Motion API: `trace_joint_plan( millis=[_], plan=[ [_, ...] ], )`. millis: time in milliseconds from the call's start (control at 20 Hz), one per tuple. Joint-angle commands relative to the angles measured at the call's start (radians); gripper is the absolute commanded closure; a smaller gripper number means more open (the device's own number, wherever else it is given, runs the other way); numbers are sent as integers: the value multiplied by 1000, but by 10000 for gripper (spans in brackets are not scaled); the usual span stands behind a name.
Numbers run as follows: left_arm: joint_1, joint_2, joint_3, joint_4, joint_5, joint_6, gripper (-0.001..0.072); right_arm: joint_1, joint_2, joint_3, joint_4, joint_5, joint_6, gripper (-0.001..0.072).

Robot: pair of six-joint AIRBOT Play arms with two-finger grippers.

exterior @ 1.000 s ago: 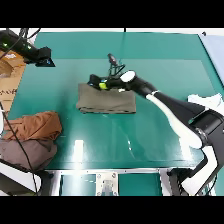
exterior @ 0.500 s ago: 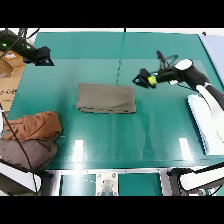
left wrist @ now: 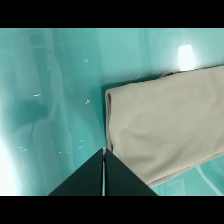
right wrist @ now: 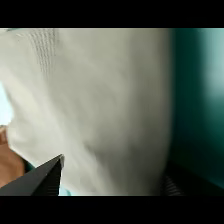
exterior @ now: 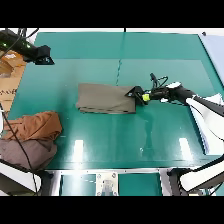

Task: Fold the shirts.

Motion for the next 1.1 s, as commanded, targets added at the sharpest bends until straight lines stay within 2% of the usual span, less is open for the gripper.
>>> trace_joint_plan(
  millis=[0,50,100,250,400,750,950,1050],
  plan=[
    [1,0,0,0,4,-2,678,61,-27,42,163,-38,-92,123],
    [1,0,0,0,4,-2,678,61,-26,77,173,-25,-91,377],
    [1,0,0,0,4,-2,678,60,-25,114,177,1,-90,707],
    [1,0,0,0,-5,-2,678,14,16,210,178,53,-76,700],
    [1,0,0,0,-10,-1,678,-119,140,234,175,54,-47,700],
    [1,0,0,0,-14,2,678,-612,436,234,134,114,68,700],
    [1,0,0,0,-11,2,678,-886,459,233,125,179,76,700],
    [1,0,0,0,-12,1,678,-996,459,233,61,203,110,700]
  ],
)
